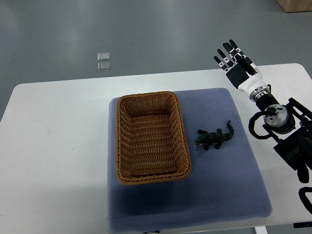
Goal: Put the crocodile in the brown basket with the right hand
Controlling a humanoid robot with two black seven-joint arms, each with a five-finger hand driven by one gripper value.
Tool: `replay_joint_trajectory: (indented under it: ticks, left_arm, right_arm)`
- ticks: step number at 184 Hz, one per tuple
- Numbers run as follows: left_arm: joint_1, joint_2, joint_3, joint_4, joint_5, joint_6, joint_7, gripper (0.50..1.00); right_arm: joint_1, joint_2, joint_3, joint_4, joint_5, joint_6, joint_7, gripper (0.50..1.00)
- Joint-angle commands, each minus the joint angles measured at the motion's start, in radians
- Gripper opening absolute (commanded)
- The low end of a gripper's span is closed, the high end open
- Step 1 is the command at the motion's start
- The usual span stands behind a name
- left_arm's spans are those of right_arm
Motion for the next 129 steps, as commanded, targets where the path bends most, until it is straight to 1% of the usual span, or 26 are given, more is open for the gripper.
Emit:
replay_joint_trajectory:
  ticks: [1,97,129]
  left_arm:
    - [-0.001,0.0,0.0,0.0,0.001,0.0,0.0,1.0]
    - [0.001,0.0,-0.002,0.0,-0.001,0.002,-0.001,1.0]
    - [-0.001,0.0,0.0,0.0,-0.001,0.002,0.0,1.0]
  right_arm:
    - [0.001,0.0,0.0,0.0,0.0,0.001,0.0,0.928]
    - [0.004,-0.009,-0.011,0.0,-0.011,0.016,-0.005,0.926]
    - [0.021,-0.032,-0.023,0.006,-0.048,0.044,-0.017,0.926]
